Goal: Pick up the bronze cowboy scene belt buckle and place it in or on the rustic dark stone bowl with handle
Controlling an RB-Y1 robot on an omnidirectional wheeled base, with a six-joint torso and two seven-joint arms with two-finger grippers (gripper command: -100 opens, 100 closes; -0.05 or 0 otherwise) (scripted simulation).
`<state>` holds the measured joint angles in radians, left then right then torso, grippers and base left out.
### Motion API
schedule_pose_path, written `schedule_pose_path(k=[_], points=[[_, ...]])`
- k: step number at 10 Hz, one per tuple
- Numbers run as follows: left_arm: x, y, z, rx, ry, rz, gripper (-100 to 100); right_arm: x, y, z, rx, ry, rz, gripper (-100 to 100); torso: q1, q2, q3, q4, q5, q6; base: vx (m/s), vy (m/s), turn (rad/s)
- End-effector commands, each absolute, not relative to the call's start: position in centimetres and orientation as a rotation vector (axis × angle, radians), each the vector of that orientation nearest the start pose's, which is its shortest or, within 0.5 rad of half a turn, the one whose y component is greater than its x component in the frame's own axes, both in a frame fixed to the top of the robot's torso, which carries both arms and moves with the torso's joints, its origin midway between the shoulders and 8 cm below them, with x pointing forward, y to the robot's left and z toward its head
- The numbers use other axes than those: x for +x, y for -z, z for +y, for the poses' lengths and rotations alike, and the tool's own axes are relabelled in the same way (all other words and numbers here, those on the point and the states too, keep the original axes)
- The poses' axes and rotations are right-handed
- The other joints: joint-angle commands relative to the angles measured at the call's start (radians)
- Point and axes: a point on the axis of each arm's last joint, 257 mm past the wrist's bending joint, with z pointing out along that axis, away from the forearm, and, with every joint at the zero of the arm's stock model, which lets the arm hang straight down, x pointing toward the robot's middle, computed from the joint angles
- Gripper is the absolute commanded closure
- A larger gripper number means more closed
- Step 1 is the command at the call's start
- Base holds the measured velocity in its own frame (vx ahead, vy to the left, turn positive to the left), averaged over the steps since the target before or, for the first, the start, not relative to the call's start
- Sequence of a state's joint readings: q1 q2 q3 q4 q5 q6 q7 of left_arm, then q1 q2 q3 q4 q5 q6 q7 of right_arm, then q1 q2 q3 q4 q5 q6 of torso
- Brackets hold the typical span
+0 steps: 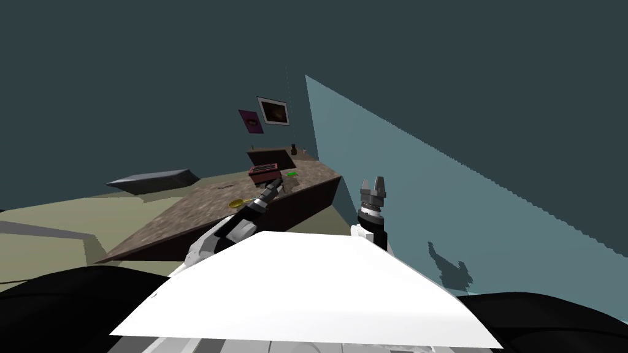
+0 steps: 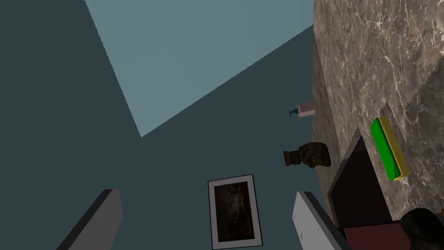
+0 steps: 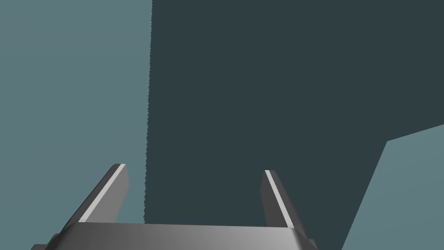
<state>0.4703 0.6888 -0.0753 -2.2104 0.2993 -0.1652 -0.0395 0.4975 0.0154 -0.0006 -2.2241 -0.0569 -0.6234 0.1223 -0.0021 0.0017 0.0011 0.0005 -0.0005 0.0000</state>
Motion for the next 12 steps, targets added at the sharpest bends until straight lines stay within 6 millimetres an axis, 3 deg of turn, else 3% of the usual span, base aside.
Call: schedule_pose_path(k=[1,3,12], points=[[40.2,10.2,25.1,-0.658,1.261,1.411,-100,33.2,-2.3,-28.8,0.607,-1.233,0.541,0,0.000,0.000,0.000,0.000,0.000,0.000,-0.020,-0.034,-0.029],[40.6,13.3,26.0,-0.709,1.206,1.527,-100,33.2,-2.3,-28.8,0.607,-1.233,0.541,0,0.000,-0.001,0.000,0.000,0.000,0.000,-0.017,-0.065,-0.091],[40.3,21.0,30.6,-0.803,0.954,1.835,-100,33.2,-2.3,-28.8,0.607,-1.233,0.541,0,0.000,-0.003,-0.002,-0.001,0.000,0.000,0.008,-0.044,-0.050]])
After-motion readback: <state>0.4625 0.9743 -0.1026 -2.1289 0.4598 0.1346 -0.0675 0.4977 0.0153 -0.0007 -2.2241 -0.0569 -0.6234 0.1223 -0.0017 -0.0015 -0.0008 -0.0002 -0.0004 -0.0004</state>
